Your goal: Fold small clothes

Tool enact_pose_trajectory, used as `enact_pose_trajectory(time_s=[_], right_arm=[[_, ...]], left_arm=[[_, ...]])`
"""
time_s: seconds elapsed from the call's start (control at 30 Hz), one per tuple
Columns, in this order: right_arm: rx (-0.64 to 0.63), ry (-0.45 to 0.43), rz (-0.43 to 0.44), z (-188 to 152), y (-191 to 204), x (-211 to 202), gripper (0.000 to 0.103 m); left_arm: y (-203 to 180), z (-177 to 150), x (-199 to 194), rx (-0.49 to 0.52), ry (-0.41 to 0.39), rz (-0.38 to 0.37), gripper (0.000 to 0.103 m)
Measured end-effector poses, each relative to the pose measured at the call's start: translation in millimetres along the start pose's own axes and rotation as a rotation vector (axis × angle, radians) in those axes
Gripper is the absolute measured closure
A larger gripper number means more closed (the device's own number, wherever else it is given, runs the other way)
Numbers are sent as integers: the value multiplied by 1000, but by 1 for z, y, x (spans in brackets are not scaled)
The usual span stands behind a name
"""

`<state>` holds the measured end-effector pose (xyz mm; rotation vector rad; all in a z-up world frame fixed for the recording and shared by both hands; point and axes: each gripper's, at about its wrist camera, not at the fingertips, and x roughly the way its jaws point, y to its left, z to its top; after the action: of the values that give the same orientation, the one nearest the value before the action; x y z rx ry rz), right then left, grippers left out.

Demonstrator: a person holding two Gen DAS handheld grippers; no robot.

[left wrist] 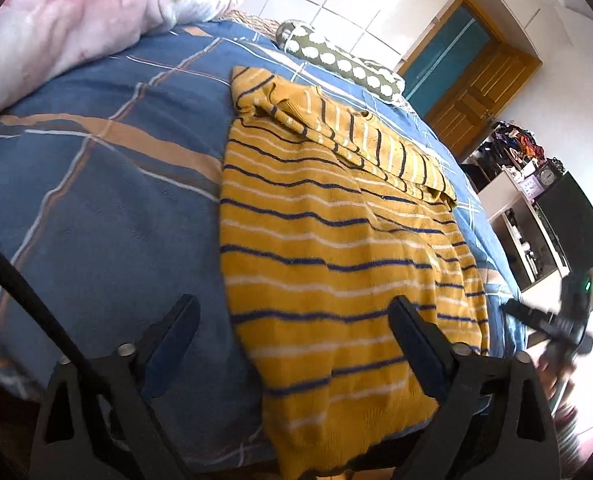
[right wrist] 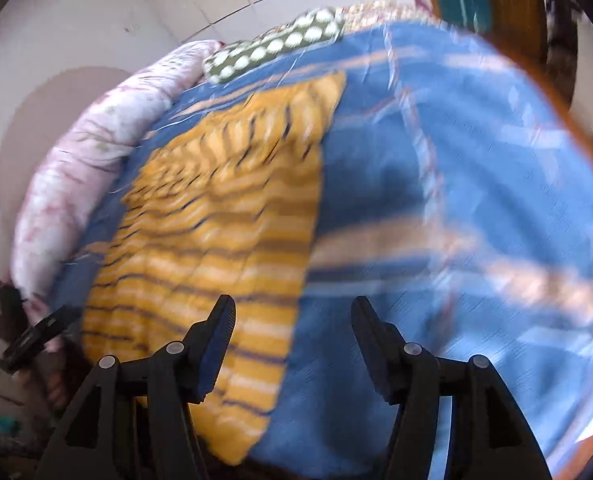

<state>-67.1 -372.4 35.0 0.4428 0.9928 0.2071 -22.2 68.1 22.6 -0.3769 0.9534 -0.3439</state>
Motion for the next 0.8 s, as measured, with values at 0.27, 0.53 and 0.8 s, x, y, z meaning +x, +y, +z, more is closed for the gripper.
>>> enact_pose_trajectory(time_s=[0.27, 0.53, 0.8], right_arm=[[39, -12, 118, -32, 9, 37, 37], [116, -66, 192, -40, -2, 32, 38], [178, -136, 165, -52, -17, 16, 39]], left_arm=[[-8, -2, 24, -44, 46, -53, 26], [-8, -31, 6, -79, 41, -128, 26], [-11, -58, 2, -47, 94, -153, 26]])
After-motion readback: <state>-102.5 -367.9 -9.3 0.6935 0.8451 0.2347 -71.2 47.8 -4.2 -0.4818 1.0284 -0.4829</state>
